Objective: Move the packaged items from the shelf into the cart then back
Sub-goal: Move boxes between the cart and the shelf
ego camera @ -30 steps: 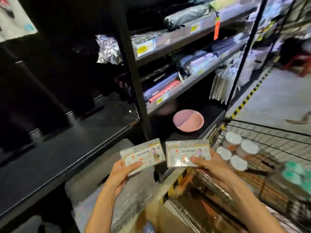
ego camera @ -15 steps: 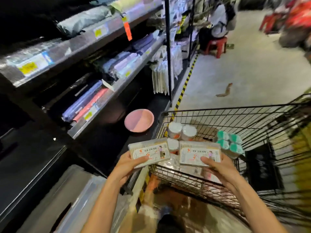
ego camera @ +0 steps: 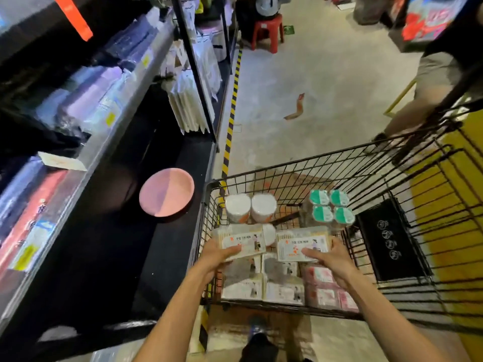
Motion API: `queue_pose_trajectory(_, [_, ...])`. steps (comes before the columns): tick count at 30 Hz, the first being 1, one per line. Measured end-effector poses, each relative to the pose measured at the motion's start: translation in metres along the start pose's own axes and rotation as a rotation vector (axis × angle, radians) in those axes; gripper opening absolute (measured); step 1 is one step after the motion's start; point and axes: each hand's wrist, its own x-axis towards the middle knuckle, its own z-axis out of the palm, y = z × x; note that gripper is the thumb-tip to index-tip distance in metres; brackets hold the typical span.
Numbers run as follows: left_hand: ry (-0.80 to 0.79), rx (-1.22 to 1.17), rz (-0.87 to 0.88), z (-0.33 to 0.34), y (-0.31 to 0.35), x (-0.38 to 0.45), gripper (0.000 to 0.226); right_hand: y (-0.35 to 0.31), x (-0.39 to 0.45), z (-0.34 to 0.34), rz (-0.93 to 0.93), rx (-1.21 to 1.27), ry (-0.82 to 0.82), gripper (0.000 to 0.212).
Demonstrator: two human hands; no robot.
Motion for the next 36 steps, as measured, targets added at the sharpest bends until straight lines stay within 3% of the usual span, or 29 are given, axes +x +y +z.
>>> queue_pose_trajectory(4, [0.01, 0.069, -0.117, 0.0, -0.022, 0.039, 0.044, 0.027, 0.032, 0.017, 0.063, -0.09, 0.034, 0.038])
queue_pose_trajectory(7, [0.024, 0.111, -0.194, -0.002, -0.044, 0.065, 0.075, 0.045, 0.054, 0.024, 0.126, -0.134, 0.045, 0.045])
queue_pose_trajectory(8, [0.034, 0.111, -0.202, -0.002, -0.05, 0.073, 0.076, 0.052, 0.062, 0.026, 0.146, -0.148, 0.044, 0.048])
queue_pose_trajectory(11, [0.098, 0.124, -0.208, -0.003, -0.069, 0.098, 0.053, 0.084, 0.092, 0.025, 0.19, -0.204, 0.018, 0.062])
queue_pose_trajectory(13, [0.087, 0.158, -0.203, -0.004, -0.08, 0.113, 0.053, 0.099, 0.105, 0.027, 0.229, -0.234, 0.004, 0.072])
queue_pose_trajectory(16, [0.035, 0.205, -0.198, -0.007, -0.093, 0.132, 0.057, 0.114, 0.118, 0.032, 0.281, -0.234, 0.016, 0.067])
queue_pose_trajectory(20, [-0.039, 0.169, -0.214, -0.012, -0.106, 0.141, 0.045, 0.138, 0.135, 0.029, 0.297, -0.322, -0.059, 0.094])
queue_pose_trajectory(23, [-0.073, 0.133, -0.243, -0.018, -0.115, 0.15, 0.058, 0.142, 0.131, 0.032, 0.341, -0.391, 0.007, 0.072])
queue_pose_trajectory(25, [-0.041, 0.146, -0.271, -0.017, -0.117, 0.154, 0.064, 0.148, 0.13, 0.035, 0.332, -0.479, 0.045, 0.075])
queue_pose_trajectory(30, [0.149, 0.39, -0.212, -0.005, -0.12, 0.152, 0.054, 0.135, 0.121, 0.046, 0.273, -0.721, 0.109, 0.042])
queue_pose_trajectory(36, [0.272, 0.674, -0.056, 0.002, -0.132, 0.153, 0.052, 0.144, 0.123, 0.049, 0.224, -0.715, 0.153, 0.059])
